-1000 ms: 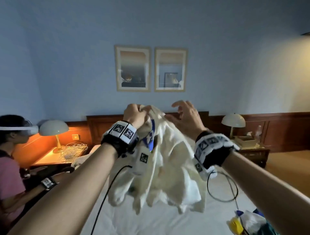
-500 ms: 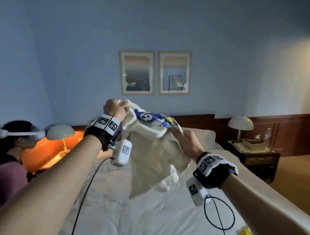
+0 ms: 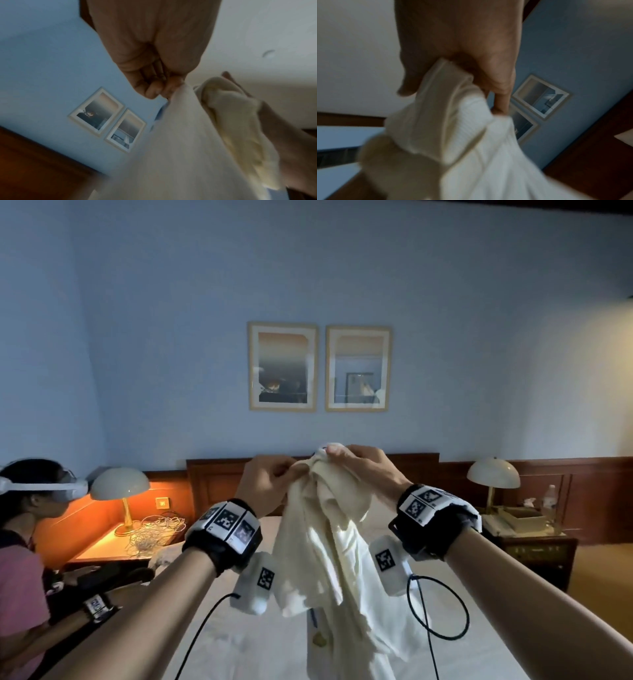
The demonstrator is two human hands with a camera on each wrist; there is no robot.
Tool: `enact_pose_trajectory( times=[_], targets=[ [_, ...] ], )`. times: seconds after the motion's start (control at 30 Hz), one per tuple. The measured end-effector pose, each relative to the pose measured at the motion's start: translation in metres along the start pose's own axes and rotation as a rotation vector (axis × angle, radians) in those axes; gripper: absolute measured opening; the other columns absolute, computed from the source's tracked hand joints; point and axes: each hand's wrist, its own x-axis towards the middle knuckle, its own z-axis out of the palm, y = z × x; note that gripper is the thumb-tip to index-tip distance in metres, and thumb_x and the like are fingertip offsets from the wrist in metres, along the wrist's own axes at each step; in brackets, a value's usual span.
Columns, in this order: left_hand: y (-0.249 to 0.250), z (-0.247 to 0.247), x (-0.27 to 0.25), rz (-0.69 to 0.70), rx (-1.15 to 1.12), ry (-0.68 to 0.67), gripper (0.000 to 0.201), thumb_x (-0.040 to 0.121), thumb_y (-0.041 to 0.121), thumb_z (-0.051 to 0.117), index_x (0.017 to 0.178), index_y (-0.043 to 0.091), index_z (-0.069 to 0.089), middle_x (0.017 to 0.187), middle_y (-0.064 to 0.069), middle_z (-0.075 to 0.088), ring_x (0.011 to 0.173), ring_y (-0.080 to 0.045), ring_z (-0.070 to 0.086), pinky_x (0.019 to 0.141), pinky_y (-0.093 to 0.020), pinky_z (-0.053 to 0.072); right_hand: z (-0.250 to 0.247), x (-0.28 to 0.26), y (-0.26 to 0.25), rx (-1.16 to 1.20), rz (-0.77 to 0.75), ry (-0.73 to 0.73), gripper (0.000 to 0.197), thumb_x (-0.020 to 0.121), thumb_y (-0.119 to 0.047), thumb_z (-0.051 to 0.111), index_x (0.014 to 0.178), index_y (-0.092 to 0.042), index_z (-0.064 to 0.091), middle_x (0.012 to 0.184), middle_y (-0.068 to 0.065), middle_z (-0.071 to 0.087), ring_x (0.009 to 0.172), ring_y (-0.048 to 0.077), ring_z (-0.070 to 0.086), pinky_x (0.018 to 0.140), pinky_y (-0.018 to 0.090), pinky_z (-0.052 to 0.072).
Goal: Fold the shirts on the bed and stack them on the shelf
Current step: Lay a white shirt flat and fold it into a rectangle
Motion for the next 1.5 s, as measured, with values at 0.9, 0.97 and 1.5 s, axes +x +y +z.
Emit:
enact_pose_trajectory(
  times=[0.9, 0.97, 1.5],
  targets=[
    [0.044, 0.013, 0.047, -0.183, -0.009, 0.198, 0.024, 0.093, 0.007, 0.046, 0.091, 0.008, 0.070, 0.089, -0.009, 0.071, 0.080, -0.019, 0.060, 0.072, -0.028, 0.045, -0.026, 0.009, 0.039, -0.486, 0.098, -0.155, 0.025, 0.064, -0.044, 0.083, 0.066, -0.021, 0.073, 0.060, -0.005, 0.062, 0.054, 0.009, 0.054, 0.053, 0.023, 0.044],
    [0.041, 0.011, 0.050, -0.241, -0.031, 0.199, 0.028, 0.090, 0.002, 0.038, 0.093, 0.003, 0.066, 0.095, -0.015, 0.069, 0.085, -0.026, 0.061, 0.074, -0.030, 0.045, -0.032, 0.011, 0.047, -0.596, 0.079, -0.072, 0.012, 0.074, -0.036, 0.076, 0.065, -0.028, 0.073, 0.061, -0.009, 0.066, 0.058, 0.007, 0.058, 0.056, 0.020, 0.045],
    [0.012, -0.027, 0.046, -0.239, 0.177, 0.034, 0.042, 0.059, 0.049, 0.061, 0.078, 0.011, 0.059, 0.072, -0.006, 0.064, 0.070, -0.026, 0.060, 0.064, -0.031, 0.044, -0.068, 0.038, -0.020, -0.898, -0.079, -0.051, 0.042, 0.068, -0.056, 0.079, 0.079, -0.020, 0.060, 0.075, -0.009, 0.055, 0.073, 0.009, 0.049, 0.060, 0.026, 0.036]
  ],
)
